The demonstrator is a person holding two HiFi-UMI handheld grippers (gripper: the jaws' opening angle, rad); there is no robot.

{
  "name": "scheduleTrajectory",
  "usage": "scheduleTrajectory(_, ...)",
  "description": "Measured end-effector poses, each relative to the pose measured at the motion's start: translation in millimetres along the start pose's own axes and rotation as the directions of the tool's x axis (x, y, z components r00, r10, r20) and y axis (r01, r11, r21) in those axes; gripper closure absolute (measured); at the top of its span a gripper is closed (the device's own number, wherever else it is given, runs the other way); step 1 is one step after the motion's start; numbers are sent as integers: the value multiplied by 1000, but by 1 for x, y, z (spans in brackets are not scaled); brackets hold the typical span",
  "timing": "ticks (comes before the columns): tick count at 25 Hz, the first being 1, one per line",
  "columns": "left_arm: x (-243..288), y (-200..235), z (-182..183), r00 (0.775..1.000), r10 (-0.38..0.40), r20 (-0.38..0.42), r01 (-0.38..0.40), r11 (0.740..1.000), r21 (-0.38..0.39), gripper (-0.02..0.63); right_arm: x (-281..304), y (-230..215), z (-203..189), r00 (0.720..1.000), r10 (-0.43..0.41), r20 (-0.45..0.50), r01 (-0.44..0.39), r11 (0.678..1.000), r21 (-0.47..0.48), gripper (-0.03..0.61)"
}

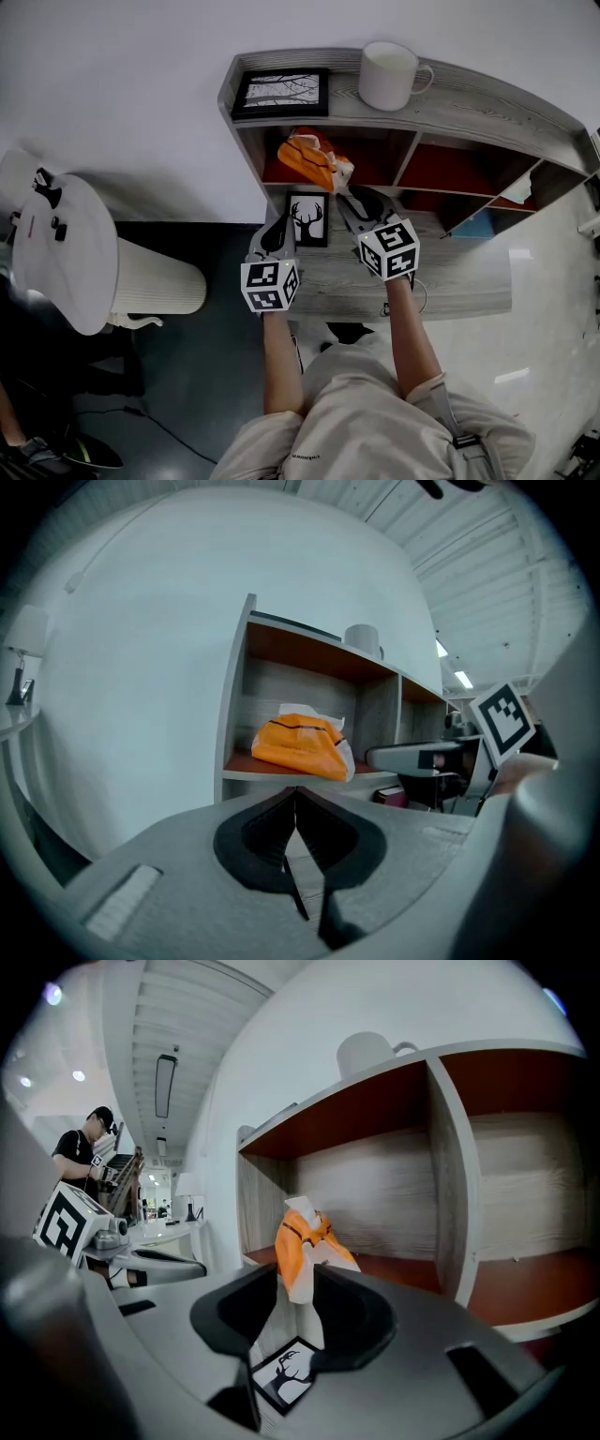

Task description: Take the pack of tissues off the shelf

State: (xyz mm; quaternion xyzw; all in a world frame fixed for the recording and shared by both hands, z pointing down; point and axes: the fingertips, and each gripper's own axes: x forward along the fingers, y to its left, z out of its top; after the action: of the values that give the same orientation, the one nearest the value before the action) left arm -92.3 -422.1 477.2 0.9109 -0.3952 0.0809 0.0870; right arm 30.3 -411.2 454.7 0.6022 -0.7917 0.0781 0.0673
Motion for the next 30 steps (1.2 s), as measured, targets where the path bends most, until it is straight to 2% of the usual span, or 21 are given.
scheduleTrajectory(7,14,6,-4,1000,-9,-24,9,1000,12,604,15,-5,2,1000,-27,4,27,999,-24,382)
scheduleTrajectory(12,16,21,-6,999,8,-37,-8,1000,7,604,27,-8,8,997,-75,-2,74,993,-88,353)
scheduleTrajectory(15,17,30,-12,999,19,-51,-19,1000,0,604,36,-8,10,994,-112,-11,109,981,-160,353)
scheduleTrajectory(19,19,43,-14,998,39,-59,-38,999,5,604,49,-6,13,990,-141,-19,134,970,-203,354)
scheduleTrajectory(30,24,52,-22,997,50,-64,-52,998,-30,604,57,-10,7,992,-121,-27,114,979,-169,426)
